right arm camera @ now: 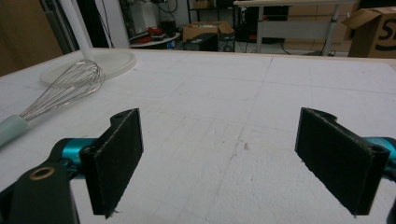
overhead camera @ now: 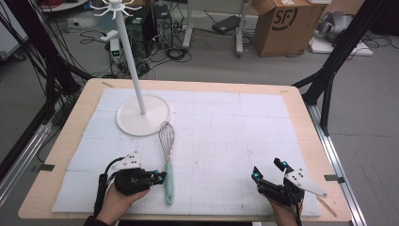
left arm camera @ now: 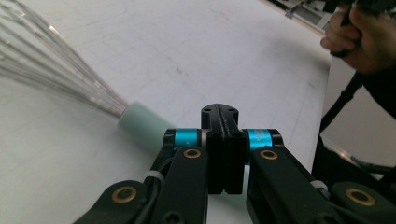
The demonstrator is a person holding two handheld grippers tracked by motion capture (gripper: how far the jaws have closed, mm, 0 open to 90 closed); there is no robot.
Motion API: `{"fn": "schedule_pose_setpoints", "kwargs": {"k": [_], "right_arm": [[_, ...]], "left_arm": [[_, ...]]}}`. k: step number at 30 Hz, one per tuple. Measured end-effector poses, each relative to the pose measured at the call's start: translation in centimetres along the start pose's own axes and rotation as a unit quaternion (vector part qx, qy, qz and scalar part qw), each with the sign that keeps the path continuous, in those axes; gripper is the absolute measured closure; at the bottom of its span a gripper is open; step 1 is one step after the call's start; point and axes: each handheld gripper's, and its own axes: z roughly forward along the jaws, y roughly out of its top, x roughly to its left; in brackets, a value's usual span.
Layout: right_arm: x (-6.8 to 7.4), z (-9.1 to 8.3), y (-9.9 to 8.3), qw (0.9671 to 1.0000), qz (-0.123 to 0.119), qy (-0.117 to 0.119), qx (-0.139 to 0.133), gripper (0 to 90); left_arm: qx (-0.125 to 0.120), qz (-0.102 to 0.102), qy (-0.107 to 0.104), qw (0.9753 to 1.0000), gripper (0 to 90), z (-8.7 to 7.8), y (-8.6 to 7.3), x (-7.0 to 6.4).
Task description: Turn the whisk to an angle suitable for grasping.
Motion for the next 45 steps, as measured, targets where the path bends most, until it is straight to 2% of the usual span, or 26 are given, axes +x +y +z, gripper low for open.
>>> {"fn": "schedule_pose_setpoints", "kwargs": {"k": [2, 3, 5, 7, 9, 17, 22, 24, 27, 32, 36, 45], "right_arm": [[0.1, 0.0, 0.0, 1.0000, 0.000, 0.000, 0.001, 14.0], [0.0, 0.1, 0.0, 1.0000, -0.003, -0.001, 0.001, 14.0], [0.1, 0.0, 0.0, 1.0000, -0.001, -0.001, 0.001, 14.0], [0.0, 0.0, 0.0, 1.0000, -0.002, 0.000, 0.001, 14.0], [-0.1, -0.2, 0.0, 1.0000, 0.002, -0.001, -0.002, 14.0], [0.0, -0.2, 0.1, 1.0000, -0.001, 0.003, -0.004, 14.1], [0.0, -0.1, 0.0, 1.0000, -0.004, 0.001, -0.003, 14.1], [0.1, -0.1, 0.0, 1.0000, -0.002, 0.001, -0.003, 14.1], [0.0, -0.1, 0.0, 1.0000, -0.002, 0.000, -0.003, 14.1], [0.1, -0.1, 0.1, 1.0000, -0.003, 0.001, -0.004, 14.1], [0.0, -0.1, 0.0, 1.0000, -0.001, 0.001, -0.004, 14.1], [0.1, -0.1, 0.0, 1.0000, -0.004, -0.001, -0.001, 14.1]], "left_arm": [[-0.001, -0.003, 0.001, 1.0000, 89.7, 0.5, 0.2, -0.1], [0.004, -0.006, 0.003, 1.0000, 89.7, 1.4, 0.6, -0.1], [0.021, -0.003, 0.006, 0.9998, 89.7, 2.9, 1.0, -0.4], [0.045, 0.009, 0.019, 0.9988, 89.7, 4.0, 1.3, -0.8], [0.050, 0.011, 0.020, 0.9985, 89.7, 4.4, 1.3, -1.0], [0.058, 0.007, 0.035, 0.9977, 89.7, 3.5, 0.8, 0.0], [0.050, 0.003, 0.031, 0.9983, 89.7, 3.8, 0.7, 0.3], [0.063, 0.009, 0.041, 0.9971, 89.7, 4.0, 0.6, 0.4], [0.064, 0.009, 0.045, 0.9969, 89.7, 3.9, 0.4, 0.5], [0.057, 0.003, 0.049, 0.9971, 89.7, 3.0, 0.0, 0.6], [0.050, -0.006, 0.050, 0.9975, 89.7, 1.8, -0.4, 0.8], [0.040, -0.012, 0.061, 0.9973, 89.6, -0.7, -0.9, 1.2]]}}
